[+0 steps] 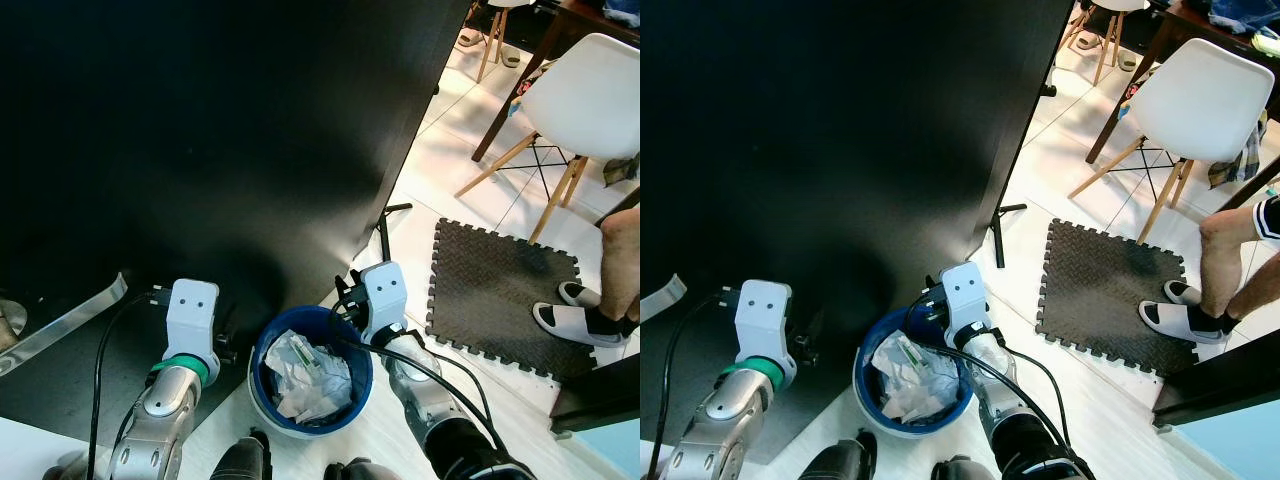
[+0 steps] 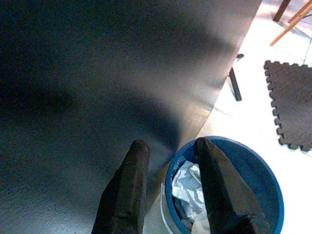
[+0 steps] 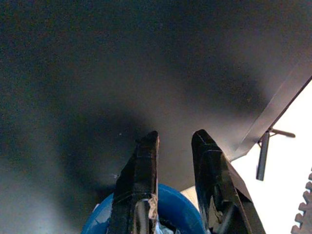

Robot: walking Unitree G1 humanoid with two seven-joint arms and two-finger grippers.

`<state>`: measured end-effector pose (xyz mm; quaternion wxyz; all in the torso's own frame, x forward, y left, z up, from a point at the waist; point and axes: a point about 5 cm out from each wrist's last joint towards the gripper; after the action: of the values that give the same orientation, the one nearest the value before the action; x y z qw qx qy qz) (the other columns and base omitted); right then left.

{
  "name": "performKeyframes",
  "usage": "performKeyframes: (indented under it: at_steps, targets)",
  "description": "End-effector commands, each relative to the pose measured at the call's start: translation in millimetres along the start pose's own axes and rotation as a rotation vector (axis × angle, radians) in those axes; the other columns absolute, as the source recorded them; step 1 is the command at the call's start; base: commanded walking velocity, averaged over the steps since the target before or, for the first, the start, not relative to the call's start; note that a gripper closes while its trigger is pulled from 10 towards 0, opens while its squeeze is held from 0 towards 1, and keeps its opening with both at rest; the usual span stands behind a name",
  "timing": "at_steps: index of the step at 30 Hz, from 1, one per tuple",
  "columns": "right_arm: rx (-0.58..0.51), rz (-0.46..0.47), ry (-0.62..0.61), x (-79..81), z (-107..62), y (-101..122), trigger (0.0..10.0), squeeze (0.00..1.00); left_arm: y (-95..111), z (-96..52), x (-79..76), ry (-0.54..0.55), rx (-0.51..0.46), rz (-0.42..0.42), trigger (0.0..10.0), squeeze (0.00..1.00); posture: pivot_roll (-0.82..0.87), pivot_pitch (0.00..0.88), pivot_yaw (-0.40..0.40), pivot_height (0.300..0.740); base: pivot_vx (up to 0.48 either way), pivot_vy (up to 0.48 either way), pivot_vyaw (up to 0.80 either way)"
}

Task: Clean up the room

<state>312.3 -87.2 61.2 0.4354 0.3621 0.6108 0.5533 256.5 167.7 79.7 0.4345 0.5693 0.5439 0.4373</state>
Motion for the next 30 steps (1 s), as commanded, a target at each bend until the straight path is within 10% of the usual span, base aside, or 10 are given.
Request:
performKeyframes:
  at_steps: [1,30]
  targets:
    - [0.022,0.012,-0.001,0.4,-3.6,-4.9,10.0,0.00,-4.2,-0.6,-2.0,0.004,0.011,0.004,10.0,0.00,0.10,0.052,-0.007,0.712,0.000,0.000,0.00]
    - [0.033,0.023,-0.011,1.1,-4.1,-6.9,10.0,0.00,-1.1,-0.1,-4.3,-0.013,-0.018,-0.006,10.0,0.00,0.11,0.049,-0.001,0.712,0.000,0.000,0.00]
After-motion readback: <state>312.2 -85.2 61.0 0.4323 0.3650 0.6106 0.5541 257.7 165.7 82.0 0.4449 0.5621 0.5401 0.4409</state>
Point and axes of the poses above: a point about 5 cm out from each wrist's last joint towards the gripper, its own z axis pointing out of the wrist towards the gripper, its own y axis along the axis of the wrist's last joint, x = y × z, and after that the axes turned 4 degrees about -z, right-handed
